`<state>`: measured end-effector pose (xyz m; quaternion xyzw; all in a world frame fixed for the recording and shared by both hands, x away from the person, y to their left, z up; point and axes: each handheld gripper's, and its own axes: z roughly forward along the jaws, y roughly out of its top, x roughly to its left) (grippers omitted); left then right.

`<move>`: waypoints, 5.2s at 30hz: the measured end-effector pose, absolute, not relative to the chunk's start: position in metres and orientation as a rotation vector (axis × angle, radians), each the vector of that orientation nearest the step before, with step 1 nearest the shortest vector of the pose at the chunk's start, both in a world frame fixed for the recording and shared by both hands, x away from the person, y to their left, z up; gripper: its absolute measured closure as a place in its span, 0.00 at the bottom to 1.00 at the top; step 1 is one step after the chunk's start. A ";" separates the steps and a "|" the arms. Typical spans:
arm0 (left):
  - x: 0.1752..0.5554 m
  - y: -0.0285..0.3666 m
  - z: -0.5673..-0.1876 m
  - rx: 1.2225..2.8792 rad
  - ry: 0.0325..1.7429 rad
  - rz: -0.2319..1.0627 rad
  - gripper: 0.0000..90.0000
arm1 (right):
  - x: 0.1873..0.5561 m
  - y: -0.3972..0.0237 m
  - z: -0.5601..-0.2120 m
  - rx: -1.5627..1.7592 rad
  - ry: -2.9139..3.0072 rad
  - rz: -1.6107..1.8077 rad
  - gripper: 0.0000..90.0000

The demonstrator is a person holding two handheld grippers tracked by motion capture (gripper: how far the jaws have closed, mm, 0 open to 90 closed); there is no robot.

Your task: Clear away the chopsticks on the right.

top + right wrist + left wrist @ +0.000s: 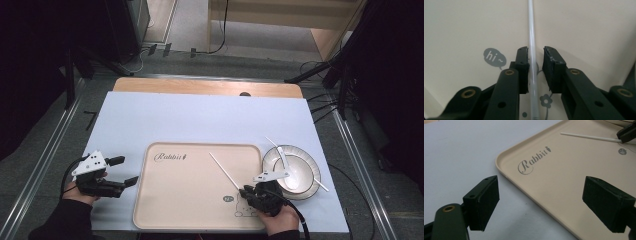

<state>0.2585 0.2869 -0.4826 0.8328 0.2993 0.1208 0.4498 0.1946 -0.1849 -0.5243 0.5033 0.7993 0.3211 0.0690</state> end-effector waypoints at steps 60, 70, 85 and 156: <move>0.256 0.286 -0.483 2.068 0.730 0.297 0.16 | 0.203 -0.403 -0.479 1.563 2.170 1.107 0.64; 0.256 0.286 -0.483 2.071 0.729 0.296 0.16 | 0.209 -0.399 -0.499 1.578 2.277 1.014 0.77; 0.256 0.286 -0.483 2.072 0.730 0.296 0.16 | 0.222 -0.392 -0.512 1.620 2.386 0.937 0.93; 0.256 0.286 -0.482 2.063 0.722 0.296 0.16 | 0.195 -0.200 -0.520 1.621 2.433 0.891 0.90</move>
